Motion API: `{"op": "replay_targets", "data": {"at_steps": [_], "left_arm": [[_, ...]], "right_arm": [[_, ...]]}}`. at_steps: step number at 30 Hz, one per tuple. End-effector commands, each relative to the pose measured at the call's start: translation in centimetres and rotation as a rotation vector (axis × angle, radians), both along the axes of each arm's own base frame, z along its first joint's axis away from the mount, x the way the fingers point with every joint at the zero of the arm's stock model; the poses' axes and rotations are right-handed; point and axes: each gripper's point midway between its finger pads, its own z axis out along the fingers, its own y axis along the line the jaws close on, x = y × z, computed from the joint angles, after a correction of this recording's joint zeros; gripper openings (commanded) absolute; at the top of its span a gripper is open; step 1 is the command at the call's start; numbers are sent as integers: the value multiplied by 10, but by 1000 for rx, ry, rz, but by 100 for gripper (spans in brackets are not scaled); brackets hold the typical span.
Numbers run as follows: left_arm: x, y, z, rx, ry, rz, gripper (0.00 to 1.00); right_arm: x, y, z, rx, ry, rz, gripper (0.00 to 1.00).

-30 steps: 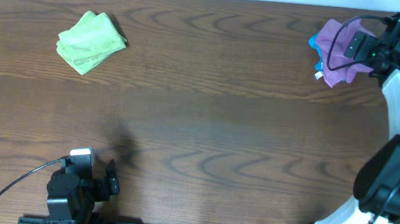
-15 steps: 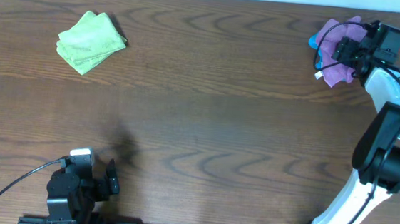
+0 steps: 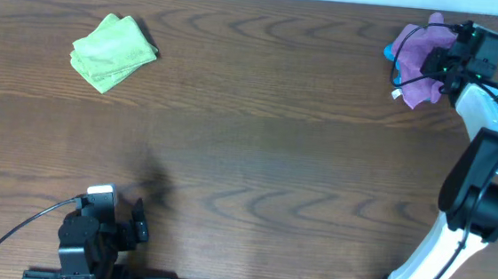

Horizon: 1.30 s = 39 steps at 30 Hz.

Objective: Fold the cloth
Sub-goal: 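Reach the right gripper to the purple cloth and grasp it, then lift the purple cloth with the right gripper and drag it leftward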

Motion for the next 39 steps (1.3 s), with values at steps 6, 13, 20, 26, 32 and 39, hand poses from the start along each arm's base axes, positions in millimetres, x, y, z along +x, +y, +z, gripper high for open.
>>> {"op": "replay_targets", "data": {"at_steps": [6, 13, 20, 26, 32, 39], "left_arm": [[-9, 4, -16, 36, 66, 4, 95], [-9, 4, -16, 36, 66, 4, 96], [-9, 4, -16, 36, 66, 4, 95], [-9, 4, -16, 36, 66, 4, 95], [-9, 4, -16, 36, 66, 4, 96], [-9, 4, -16, 36, 66, 4, 96]], "right_arm": [[-29, 33, 107, -114, -42, 142, 1], [-95, 98, 145, -145, 83, 317, 1], [-158, 183, 158, -137, 192, 554, 1], [-207, 280, 168, -97, 205, 823, 1], [-259, 365, 170, -11, 228, 1058, 1], [-280, 385, 151, -31, 289, 1092, 1]]}}
